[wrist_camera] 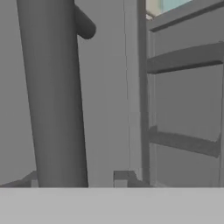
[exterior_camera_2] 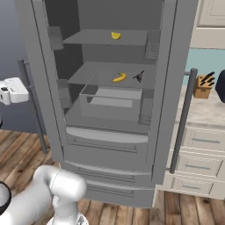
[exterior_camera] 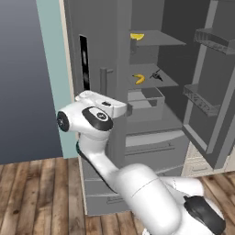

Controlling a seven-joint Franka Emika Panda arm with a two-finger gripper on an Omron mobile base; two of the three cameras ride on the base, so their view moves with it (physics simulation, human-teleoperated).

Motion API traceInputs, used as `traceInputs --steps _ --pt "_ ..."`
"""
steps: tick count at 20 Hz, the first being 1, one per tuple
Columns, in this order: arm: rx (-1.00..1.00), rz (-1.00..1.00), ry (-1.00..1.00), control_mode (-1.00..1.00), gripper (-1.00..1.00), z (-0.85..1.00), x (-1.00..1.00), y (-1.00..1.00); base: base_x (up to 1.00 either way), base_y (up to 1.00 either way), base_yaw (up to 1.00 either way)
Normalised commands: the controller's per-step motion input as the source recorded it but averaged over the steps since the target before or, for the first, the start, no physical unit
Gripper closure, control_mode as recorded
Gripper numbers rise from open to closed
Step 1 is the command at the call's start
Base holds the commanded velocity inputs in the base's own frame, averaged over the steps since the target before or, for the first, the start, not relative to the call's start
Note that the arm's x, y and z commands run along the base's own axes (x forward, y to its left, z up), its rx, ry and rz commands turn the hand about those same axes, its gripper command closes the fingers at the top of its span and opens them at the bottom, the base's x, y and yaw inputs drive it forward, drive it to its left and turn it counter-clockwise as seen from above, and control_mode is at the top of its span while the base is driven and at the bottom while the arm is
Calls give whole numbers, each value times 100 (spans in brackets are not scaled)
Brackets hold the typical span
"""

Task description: Open the fridge, remove the banana, lemon wedge, and fish, and place them on any counter.

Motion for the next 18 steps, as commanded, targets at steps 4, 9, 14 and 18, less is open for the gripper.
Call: traceInputs --steps 4,9,14,18 --pt "0 -31 0 -100 -100 -38 2 40 0 0 0" --pt "0 -26 0 -100 -100 -48 15 0 0 0 0" --pt "0 -27 -6 -100 -100 -8 -5 0 0 0 0" --pt "0 -11 -27 -100 -100 11 -54 16 0 0 0"
